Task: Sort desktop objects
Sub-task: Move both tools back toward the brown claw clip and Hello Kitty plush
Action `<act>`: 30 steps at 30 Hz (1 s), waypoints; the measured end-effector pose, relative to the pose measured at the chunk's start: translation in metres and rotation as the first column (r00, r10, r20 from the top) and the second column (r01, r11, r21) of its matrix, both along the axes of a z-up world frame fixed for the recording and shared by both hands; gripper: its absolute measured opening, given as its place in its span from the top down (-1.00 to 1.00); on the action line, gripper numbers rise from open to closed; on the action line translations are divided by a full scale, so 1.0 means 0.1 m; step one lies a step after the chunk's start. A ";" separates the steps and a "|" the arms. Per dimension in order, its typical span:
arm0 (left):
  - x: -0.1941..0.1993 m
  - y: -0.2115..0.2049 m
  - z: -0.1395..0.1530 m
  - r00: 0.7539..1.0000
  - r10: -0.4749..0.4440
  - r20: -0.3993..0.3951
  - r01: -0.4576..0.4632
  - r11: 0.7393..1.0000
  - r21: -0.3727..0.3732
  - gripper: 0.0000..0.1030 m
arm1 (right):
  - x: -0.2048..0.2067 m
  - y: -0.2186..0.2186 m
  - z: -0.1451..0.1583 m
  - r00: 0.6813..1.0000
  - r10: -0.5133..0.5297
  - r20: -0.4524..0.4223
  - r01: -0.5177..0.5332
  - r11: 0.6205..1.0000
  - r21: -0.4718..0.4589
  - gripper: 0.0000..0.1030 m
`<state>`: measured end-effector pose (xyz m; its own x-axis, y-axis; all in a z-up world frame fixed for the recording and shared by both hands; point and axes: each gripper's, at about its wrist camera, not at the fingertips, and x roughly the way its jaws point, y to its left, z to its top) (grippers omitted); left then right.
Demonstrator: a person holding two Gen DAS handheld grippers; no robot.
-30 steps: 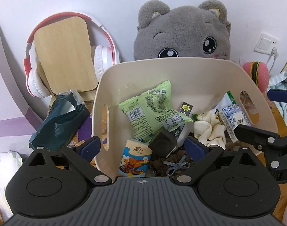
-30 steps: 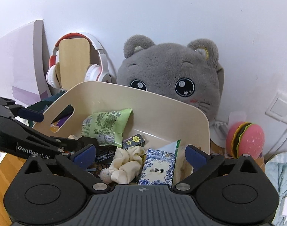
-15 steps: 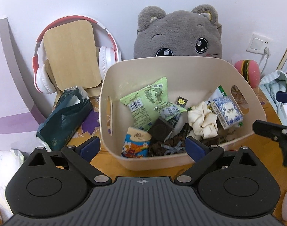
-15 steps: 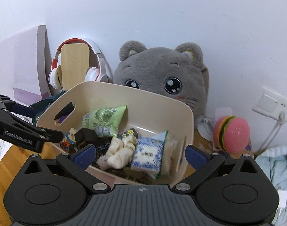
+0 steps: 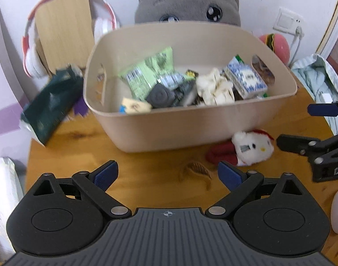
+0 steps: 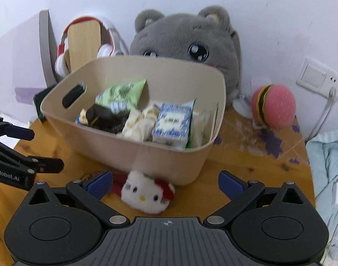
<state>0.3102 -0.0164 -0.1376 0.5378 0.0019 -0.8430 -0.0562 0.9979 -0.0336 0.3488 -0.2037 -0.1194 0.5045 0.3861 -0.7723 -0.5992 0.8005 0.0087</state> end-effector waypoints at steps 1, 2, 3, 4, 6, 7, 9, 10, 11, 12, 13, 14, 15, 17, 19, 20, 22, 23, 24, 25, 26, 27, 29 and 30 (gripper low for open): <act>0.00 -0.02 -0.05 1.000 0.002 -0.009 -0.002 1.000 -0.004 -0.91 | -0.01 0.01 -0.04 1.000 0.001 -0.007 -0.001 1.000 -0.005 -1.00; 0.01 -0.04 -0.08 1.000 0.005 -0.017 -0.005 1.000 -0.006 -0.91 | -0.02 0.03 -0.08 1.000 0.001 -0.012 -0.001 1.000 -0.011 -1.00; 0.02 -0.06 -0.12 1.000 0.009 -0.025 -0.010 1.000 -0.012 -0.91 | -0.03 0.04 -0.12 1.000 -0.002 -0.015 0.001 1.000 -0.017 -1.00; 0.02 -0.07 -0.16 0.999 0.015 -0.030 -0.016 1.000 -0.018 -0.91 | -0.03 0.05 -0.15 1.000 -0.006 -0.018 0.006 1.000 -0.018 -1.00; 0.04 -0.09 -0.22 0.999 0.034 -0.040 -0.035 0.999 -0.030 -0.91 | -0.03 0.06 -0.23 0.999 -0.025 -0.034 0.025 1.000 -0.010 -1.00; 0.06 -0.09 -0.26 0.998 0.048 -0.048 -0.050 0.998 -0.029 -0.91 | -0.03 0.06 -0.27 0.998 -0.035 -0.044 0.035 0.999 -0.007 -1.00; 0.09 -0.08 -0.33 0.995 0.069 -0.068 -0.072 0.997 -0.037 -0.91 | -0.01 0.07 -0.35 0.997 -0.054 -0.055 0.054 0.999 -0.008 -1.00; 0.11 -0.07 -0.36 0.994 0.081 -0.077 -0.085 0.995 -0.043 -0.91 | 0.00 0.07 -0.39 0.996 -0.062 -0.058 0.062 0.998 -0.011 -1.00; 0.12 -0.06 -0.39 0.992 0.093 -0.084 -0.098 0.994 -0.046 -0.91 | 0.01 0.07 -0.42 0.996 -0.067 -0.062 0.066 0.998 -0.014 -1.00; 0.14 -0.04 -0.42 0.991 0.106 -0.088 -0.110 0.993 -0.047 -0.91 | 0.03 0.08 -0.45 0.995 -0.073 -0.067 0.072 0.997 -0.016 -1.00; 0.16 -0.03 -0.43 0.989 0.116 -0.089 -0.121 0.991 -0.051 -0.91 | 0.04 0.08 -0.48 0.994 -0.077 -0.072 0.076 0.997 -0.015 -1.00; 0.17 -0.02 -0.45 0.988 0.127 -0.090 -0.133 0.990 -0.057 -0.91 | 0.06 0.07 -0.49 0.994 -0.080 -0.077 0.079 0.997 -0.012 -1.00; 0.19 -0.01 -0.47 0.986 0.136 -0.092 -0.142 0.988 -0.064 -0.91 | 0.08 0.07 -0.51 0.993 -0.082 -0.082 0.082 0.997 -0.008 -1.00; 0.21 0.01 -0.50 0.985 0.143 -0.100 -0.152 0.985 -0.085 -0.91 | 0.10 0.07 -0.52 0.993 -0.083 -0.086 0.083 0.997 -0.004 -1.00; 0.24 0.00 -0.52 0.985 0.140 -0.105 -0.150 0.984 -0.094 -0.91 | 0.12 0.08 -0.54 0.993 -0.082 -0.090 0.082 0.997 0.001 -1.00; 0.26 -0.01 -0.53 0.984 0.139 -0.107 -0.150 0.984 -0.095 -0.91 | 0.13 0.08 -0.54 0.992 -0.081 -0.092 0.082 0.997 0.002 -1.00; 0.29 -0.02 -0.57 0.983 0.144 -0.116 -0.155 0.983 -0.098 -0.91 | 0.15 0.09 -0.56 0.992 -0.081 -0.098 0.082 0.997 0.005 -1.00; 0.31 -0.02 -0.60 0.982 0.147 -0.122 -0.160 0.982 -0.102 -0.91 | 0.16 0.10 -0.56 0.992 -0.080 -0.099 0.080 0.997 0.003 -1.00; 0.34 -0.02 -0.62 0.980 0.153 -0.129 -0.167 0.981 -0.102 -0.91 | 0.17 0.11 -0.57 0.992 -0.080 -0.101 0.080 0.997 -0.002 -1.00; 0.35 -0.01 -0.65 0.978 0.159 -0.135 -0.173 0.980 -0.098 -0.91 | 0.17 0.11 -0.58 0.992 -0.079 -0.102 0.079 0.997 -0.007 -1.00; 0.37 -0.01 -0.67 0.976 0.166 -0.140 -0.179 0.979 -0.092 -0.91 | 0.18 0.11 -0.58 0.992 -0.079 -0.102 0.078 0.997 -0.012 -1.00; 0.37 0.01 -0.68 0.976 0.170 -0.139 -0.184 0.978 -0.097 -0.91 | 0.19 0.12 -0.59 0.992 -0.078 -0.103 0.077 0.997 -0.014 -1.00; 0.39 0.04 -0.70 0.972 0.185 -0.144 -0.202 0.973 -0.111 -0.91 | 0.21 0.11 -0.61 0.991 -0.082 -0.108 0.081 0.997 -0.015 -1.00; 0.40 0.05 -0.71 0.971 0.190 -0.147 -0.207 0.972 -0.114 -0.91 | 0.21 0.11 -0.62 0.990 -0.083 -0.112 0.083 0.997 -0.012 -1.00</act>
<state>0.3499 -0.0113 -0.2085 0.4197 -0.0147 -0.9076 -0.2656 0.9541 -0.1383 0.3702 -0.1928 -0.1816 0.4443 0.3405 -0.8286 -0.5262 0.8478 0.0662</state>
